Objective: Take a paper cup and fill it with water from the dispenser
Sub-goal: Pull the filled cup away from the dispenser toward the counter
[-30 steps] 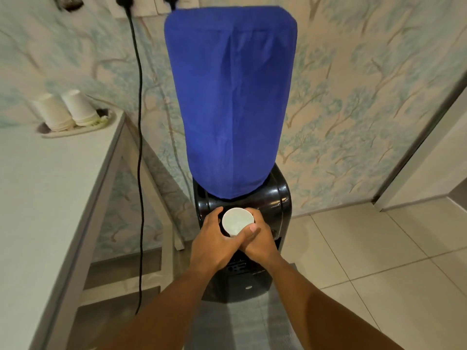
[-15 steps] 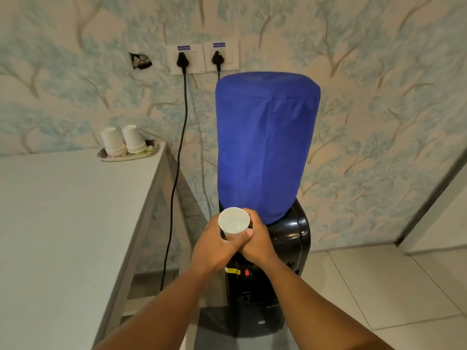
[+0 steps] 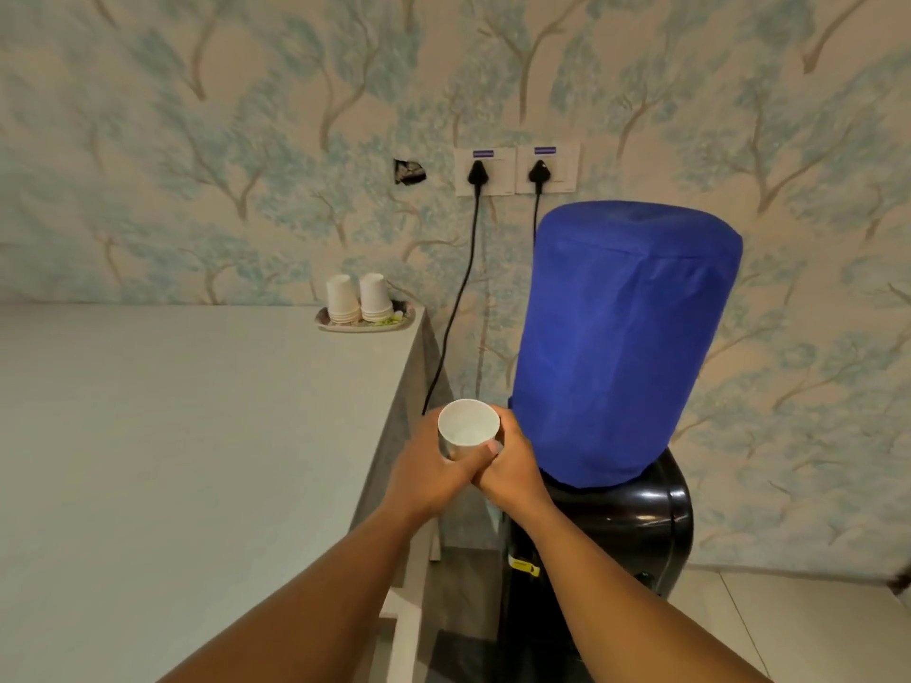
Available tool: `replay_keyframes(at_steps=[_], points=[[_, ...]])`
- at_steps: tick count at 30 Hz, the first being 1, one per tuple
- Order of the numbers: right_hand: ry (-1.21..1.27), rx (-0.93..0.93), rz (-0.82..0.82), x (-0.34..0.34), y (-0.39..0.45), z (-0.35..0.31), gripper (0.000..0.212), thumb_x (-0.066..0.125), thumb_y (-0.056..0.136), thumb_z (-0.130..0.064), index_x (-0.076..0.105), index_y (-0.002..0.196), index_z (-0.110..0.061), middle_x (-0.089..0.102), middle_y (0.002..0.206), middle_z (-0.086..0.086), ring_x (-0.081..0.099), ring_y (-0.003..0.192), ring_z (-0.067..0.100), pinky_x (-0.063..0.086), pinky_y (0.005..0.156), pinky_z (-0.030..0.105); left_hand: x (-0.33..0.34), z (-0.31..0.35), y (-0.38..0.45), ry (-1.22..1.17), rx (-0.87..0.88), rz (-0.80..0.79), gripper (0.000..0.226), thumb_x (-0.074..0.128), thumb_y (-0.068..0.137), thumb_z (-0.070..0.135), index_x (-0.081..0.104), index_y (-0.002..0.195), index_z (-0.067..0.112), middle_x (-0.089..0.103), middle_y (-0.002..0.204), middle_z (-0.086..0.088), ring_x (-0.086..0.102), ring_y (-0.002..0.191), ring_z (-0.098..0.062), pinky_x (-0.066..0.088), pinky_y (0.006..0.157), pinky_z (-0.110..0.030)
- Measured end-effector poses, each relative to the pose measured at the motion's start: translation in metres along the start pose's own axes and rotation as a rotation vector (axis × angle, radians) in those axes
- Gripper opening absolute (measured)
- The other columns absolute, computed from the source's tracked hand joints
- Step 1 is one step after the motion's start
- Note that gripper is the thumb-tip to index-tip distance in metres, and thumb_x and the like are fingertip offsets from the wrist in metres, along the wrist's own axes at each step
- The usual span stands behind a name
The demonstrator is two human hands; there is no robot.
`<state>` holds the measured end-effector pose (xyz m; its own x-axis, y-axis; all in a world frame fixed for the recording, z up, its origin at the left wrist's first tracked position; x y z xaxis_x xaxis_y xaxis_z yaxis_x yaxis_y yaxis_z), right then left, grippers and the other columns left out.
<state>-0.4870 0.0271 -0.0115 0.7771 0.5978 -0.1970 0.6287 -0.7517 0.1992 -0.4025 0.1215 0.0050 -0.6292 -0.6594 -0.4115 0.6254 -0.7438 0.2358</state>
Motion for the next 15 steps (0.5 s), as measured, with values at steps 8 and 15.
replay_keyframes(at_steps=[8,15], points=[[0.073,-0.031,-0.147,0.068,0.008,-0.041,0.066,0.081,0.071,-0.012,0.049,0.128,-0.024,0.058,0.116,-0.004,0.055,0.107,0.011,0.050,0.076,0.016,-0.079,-0.005,-0.004,0.118,0.039,0.195,0.052,0.068,0.066,0.073,0.044,0.110,0.061,0.056,0.104,0.036,0.055,0.100,0.014,0.047,0.076,-0.013],[0.098,-0.064,-0.242,0.134,0.009,-0.058,0.069,0.079,0.065,-0.019,0.049,0.125,-0.034,0.059,0.113,-0.008,0.055,0.105,0.009,0.054,0.079,0.022,-0.141,-0.019,-0.017,0.174,0.008,0.324,0.054,0.070,0.068,0.068,0.049,0.115,0.051,0.059,0.103,0.031,0.060,0.099,0.004,0.049,0.076,-0.016]])
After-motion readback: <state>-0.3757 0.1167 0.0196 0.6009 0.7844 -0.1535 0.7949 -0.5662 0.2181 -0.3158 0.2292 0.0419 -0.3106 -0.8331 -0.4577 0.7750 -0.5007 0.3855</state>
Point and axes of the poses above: each hand's wrist, its own y-axis towards the middle knuckle, its own x-axis out of the palm, z = x × y, the point moved 3 cm from there along y, towards the middle knuckle
